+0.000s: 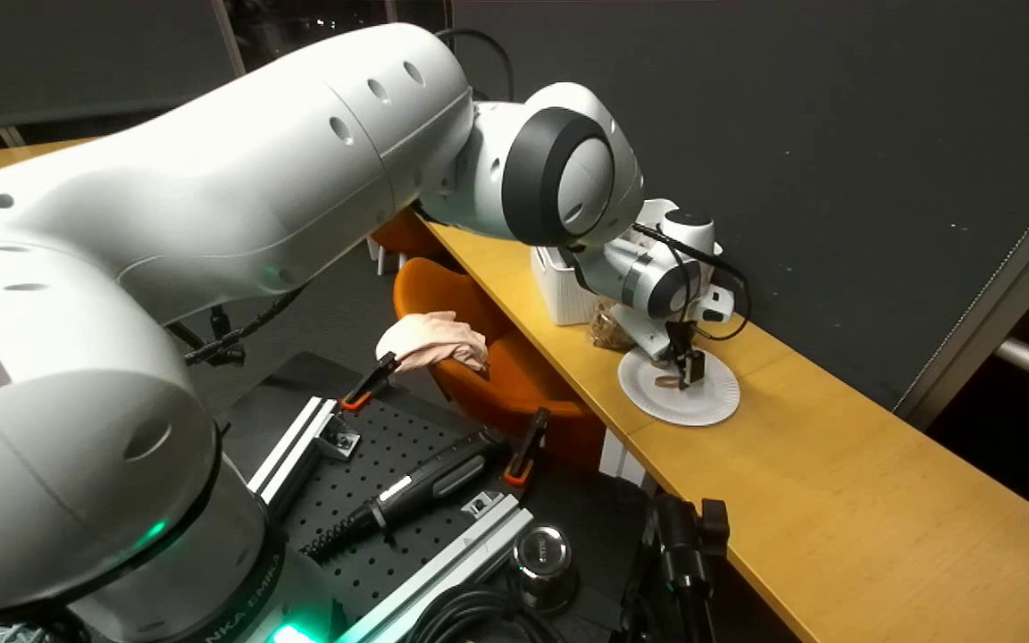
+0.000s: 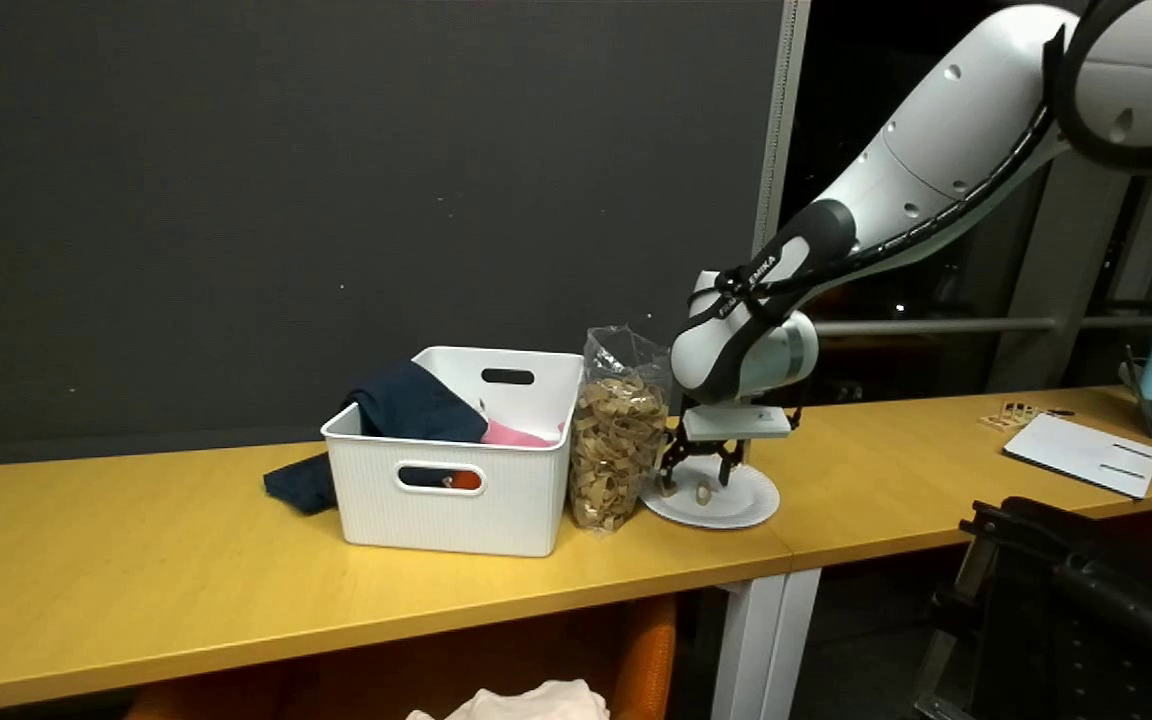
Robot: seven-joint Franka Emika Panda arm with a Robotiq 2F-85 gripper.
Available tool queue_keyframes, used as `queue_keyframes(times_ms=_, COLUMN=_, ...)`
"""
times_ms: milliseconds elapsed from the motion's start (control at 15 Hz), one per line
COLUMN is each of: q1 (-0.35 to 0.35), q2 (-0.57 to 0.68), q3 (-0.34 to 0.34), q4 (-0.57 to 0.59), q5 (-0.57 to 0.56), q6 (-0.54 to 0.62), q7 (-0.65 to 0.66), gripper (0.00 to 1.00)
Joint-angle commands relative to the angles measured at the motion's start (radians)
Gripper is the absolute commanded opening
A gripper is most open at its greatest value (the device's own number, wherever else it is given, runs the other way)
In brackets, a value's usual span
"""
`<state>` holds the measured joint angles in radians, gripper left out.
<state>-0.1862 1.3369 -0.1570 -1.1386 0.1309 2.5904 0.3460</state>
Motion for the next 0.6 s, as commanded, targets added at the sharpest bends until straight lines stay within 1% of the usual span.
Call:
queue_keyframes(times_ms=0, q1=-0.021, q2=0.060, q3=0.020, q4=0.112, q5=0.019, q6=-0.049, q7=-0.005, gripper=1.00)
queue_keyframes(times_ms=467, q1=-0.027, q2=0.112, q3=0.023, q4=0.202, q5=0.016, q6=-0.083, q7=-0.004, gripper=1.00)
queue_keyframes(times_ms=533, q1=-0.028, q2=0.120, q3=0.023, q4=0.214, q5=0.015, q6=-0.092, q7=-0.004, gripper=0.92)
